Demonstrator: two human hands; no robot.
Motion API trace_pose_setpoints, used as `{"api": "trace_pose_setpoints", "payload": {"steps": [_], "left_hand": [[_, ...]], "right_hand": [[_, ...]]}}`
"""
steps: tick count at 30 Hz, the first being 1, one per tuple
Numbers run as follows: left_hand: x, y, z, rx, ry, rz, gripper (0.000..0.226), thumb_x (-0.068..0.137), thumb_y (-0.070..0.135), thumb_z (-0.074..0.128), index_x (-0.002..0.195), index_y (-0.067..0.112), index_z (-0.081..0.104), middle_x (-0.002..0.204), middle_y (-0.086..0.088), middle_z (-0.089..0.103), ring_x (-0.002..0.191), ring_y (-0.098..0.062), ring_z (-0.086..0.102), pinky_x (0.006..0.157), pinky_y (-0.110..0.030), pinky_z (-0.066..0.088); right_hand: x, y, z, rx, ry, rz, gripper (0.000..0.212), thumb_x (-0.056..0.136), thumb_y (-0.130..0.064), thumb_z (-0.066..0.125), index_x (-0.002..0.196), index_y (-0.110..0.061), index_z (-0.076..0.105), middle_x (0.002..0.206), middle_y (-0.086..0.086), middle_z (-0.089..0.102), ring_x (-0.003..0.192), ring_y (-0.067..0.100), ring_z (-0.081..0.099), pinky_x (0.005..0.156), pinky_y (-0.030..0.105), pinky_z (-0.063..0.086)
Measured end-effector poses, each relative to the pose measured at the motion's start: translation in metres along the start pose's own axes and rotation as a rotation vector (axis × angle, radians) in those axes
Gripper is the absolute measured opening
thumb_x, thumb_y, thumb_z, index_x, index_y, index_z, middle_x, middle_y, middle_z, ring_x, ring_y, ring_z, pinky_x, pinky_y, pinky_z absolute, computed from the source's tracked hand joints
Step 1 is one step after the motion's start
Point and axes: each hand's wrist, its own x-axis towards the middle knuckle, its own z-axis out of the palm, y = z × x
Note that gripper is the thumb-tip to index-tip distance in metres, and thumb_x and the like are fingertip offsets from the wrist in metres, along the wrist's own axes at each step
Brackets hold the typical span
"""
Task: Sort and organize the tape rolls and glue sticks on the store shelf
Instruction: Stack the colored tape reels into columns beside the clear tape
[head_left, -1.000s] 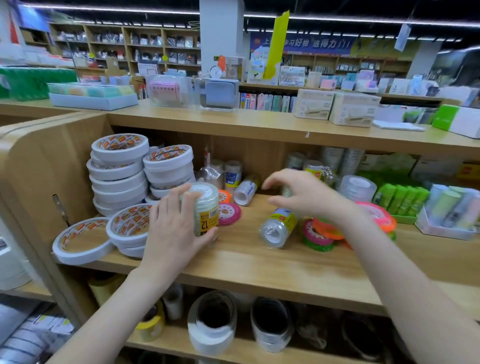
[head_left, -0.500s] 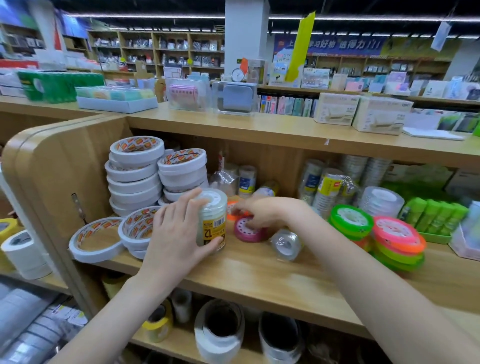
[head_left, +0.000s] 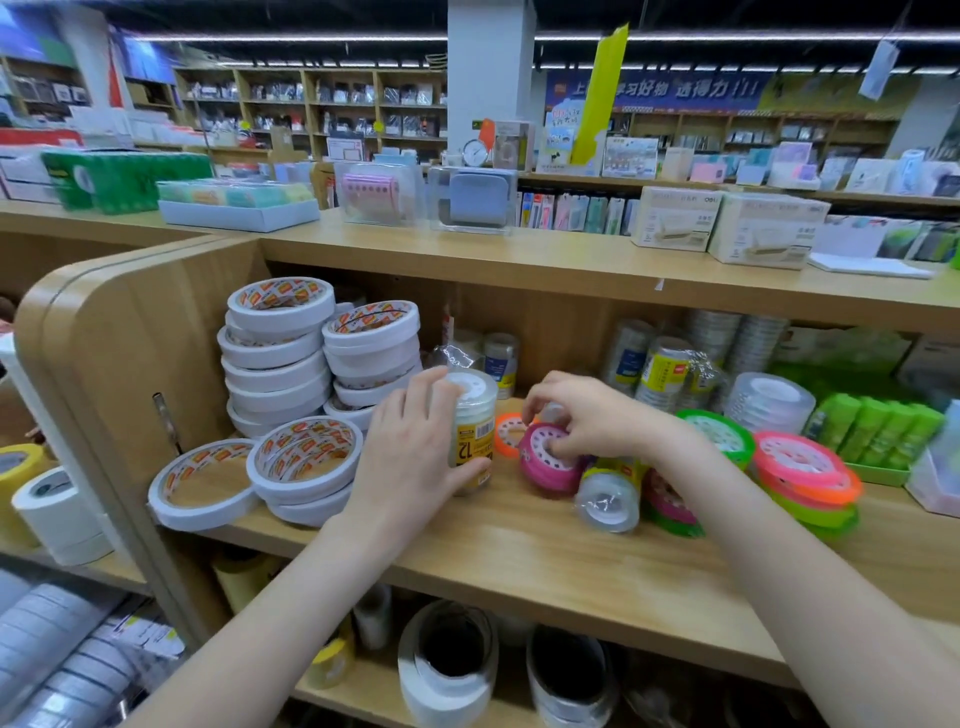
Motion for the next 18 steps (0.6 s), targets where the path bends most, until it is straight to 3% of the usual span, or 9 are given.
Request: {"api": "trace_pose_setpoints", "payload": {"steps": [3, 7, 10, 13, 16, 18], "left_hand": [[-0.001, 0.000, 0.003, -0.022, 0.010, -0.004, 0.070, 0.056, 0.041, 0.084, 0.105, 0.014, 0.042, 0.120, -0.013, 0.054, 0.096, -0.032, 0.058, 0.077, -0.042, 0.049], [-0.003, -0.001, 0.003, -0.044, 0.018, 0.007, 0.070, 0.059, 0.041, 0.080, 0.111, 0.015, 0.042, 0.124, -0.013, 0.052, 0.101, -0.031, 0.058, 0.082, -0.042, 0.048], [-0.004, -0.003, 0.002, -0.050, -0.008, 0.011, 0.072, 0.060, 0.041, 0.078, 0.116, 0.016, 0.041, 0.128, -0.012, 0.051, 0.105, -0.030, 0.057, 0.086, -0.041, 0.047], [-0.009, -0.006, 0.000, -0.082, -0.020, 0.031, 0.073, 0.063, 0.039, 0.077, 0.120, 0.016, 0.039, 0.134, -0.012, 0.049, 0.109, -0.030, 0.057, 0.089, -0.042, 0.045], [-0.012, -0.010, -0.002, -0.081, -0.017, 0.033, 0.073, 0.064, 0.040, 0.075, 0.122, 0.016, 0.039, 0.135, -0.012, 0.048, 0.110, -0.030, 0.056, 0.090, -0.042, 0.045], [-0.012, -0.011, -0.003, -0.077, -0.019, 0.031, 0.075, 0.062, 0.040, 0.077, 0.122, 0.016, 0.039, 0.135, -0.012, 0.048, 0.110, -0.030, 0.057, 0.090, -0.042, 0.045]], "right_hand": [[0.001, 0.001, -0.016, 0.106, 0.077, 0.028, 0.031, 0.076, -0.005, 0.062, 0.104, -0.019, 0.060, 0.104, 0.000, 0.052, 0.089, 0.015, 0.056, 0.076, 0.027, 0.050], [0.027, -0.009, -0.012, 0.023, 0.009, 0.081, 0.033, 0.082, -0.008, 0.057, 0.114, -0.017, 0.056, 0.108, 0.001, 0.055, 0.095, 0.015, 0.050, 0.056, 0.019, 0.047], [0.046, -0.023, -0.003, -0.114, -0.149, 0.151, 0.036, 0.086, -0.008, 0.052, 0.122, -0.015, 0.051, 0.109, 0.006, 0.053, 0.075, 0.017, 0.056, 0.048, 0.022, 0.046], [0.052, -0.030, 0.000, -0.216, -0.247, 0.180, 0.036, 0.087, -0.011, 0.053, 0.123, -0.016, 0.050, 0.102, 0.009, 0.052, 0.058, 0.011, 0.046, 0.046, 0.022, 0.038], [0.050, -0.022, 0.003, -0.188, -0.254, 0.157, 0.035, 0.081, -0.017, 0.062, 0.114, -0.022, 0.054, 0.109, 0.005, 0.057, 0.076, 0.018, 0.056, 0.064, 0.033, 0.052], [0.043, -0.018, 0.002, -0.164, -0.229, 0.138, 0.028, 0.077, -0.021, 0.066, 0.104, -0.022, 0.056, 0.103, 0.002, 0.056, 0.087, 0.021, 0.056, 0.075, 0.040, 0.054]]}}
